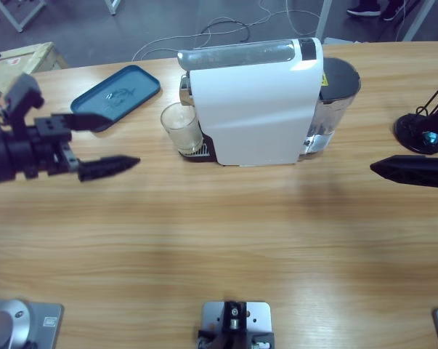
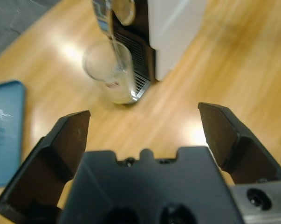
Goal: Pour coffee
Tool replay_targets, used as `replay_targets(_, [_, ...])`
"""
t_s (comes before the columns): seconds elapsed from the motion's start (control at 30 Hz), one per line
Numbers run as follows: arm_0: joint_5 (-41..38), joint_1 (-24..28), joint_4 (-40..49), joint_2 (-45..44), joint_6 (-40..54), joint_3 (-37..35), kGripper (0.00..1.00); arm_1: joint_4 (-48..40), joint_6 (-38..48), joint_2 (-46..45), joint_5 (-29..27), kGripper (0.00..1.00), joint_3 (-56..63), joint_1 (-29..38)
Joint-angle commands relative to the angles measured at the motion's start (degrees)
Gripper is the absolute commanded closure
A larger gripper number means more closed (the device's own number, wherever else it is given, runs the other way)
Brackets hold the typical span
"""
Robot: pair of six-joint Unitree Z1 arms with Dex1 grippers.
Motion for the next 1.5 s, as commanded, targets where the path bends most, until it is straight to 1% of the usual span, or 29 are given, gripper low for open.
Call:
replay_targets(0.03, [-8.5, 8.0, -13.7, 16.6, 9.0, -0.5, 0.004, 0.1, 1.5, 1.1, 0.2, 0.0, 3.3, 0.3])
replay_targets(0.1, [-12.2, 8.1, -20.1, 21.7, 9.1, -0.6, 0.004, 0.5, 1.7, 0.1, 0.4, 0.0, 4.1, 0.3])
replay_targets(0.17, [-13.9, 8.1, -24.1, 24.7, 8.6, -0.4, 0.004, 1.4, 1.8, -1.1, 0.5, 0.0, 4.7, 0.3])
replay_targets(0.43, [-16.3, 8.2, -31.1, 30.5, 6.4, -0.2, 0.004, 1.2, 2.1, -0.2, 0.2, 0.0, 5.0, 0.2])
replay_targets(0.53, [-18.6, 8.2, -33.9, 33.3, 6.4, -0.1, 0.004, 1.3, 2.1, -0.4, 0.2, 0.0, 4.9, 0.2])
replay_targets(0.8, [-19.7, 8.6, -38.8, 37.5, 6.4, -0.1, 0.004, 2.4, 2.1, -0.9, 0.2, 0.0, 4.7, 0.2])
replay_targets(1.2, [-19.8, 8.7, -40.9, 40.4, 6.1, -1.0, 0.021, 2.4, 2.1, 0.0, 0.1, 0.0, 4.8, 0.2])
replay_targets(1.23, [-19.7, 8.7, -41.0, 40.5, 5.9, -1.2, 0.034, 2.4, 2.1, 0.0, 0.1, 0.0, 4.8, 0.2])
replay_targets(1.37, [-20.4, 8.8, -41.2, 41.4, 5.2, -2.5, 0.267, 2.3, 2.1, 0.1, 0.1, 0.0, 5.0, 0.1])
replay_targets(1.43, [-20.7, 8.8, -41.2, 41.5, 4.9, -2.7, 0.288, 2.2, 2.1, 0.1, 0.1, 0.0, 5.0, 0.1])
replay_targets(1.47, [-20.8, 8.8, -41.2, 41.5, 4.9, -2.8, 0.329, 2.2, 2.1, 0.1, 0.1, 0.0, 5.0, 0.1])
replay_targets(1.5, [-21.0, 8.8, -41.2, 41.5, 4.9, -2.9, 0.394, 2.1, 2.1, 0.1, 0.1, 0.0, 5.0, 0.1])
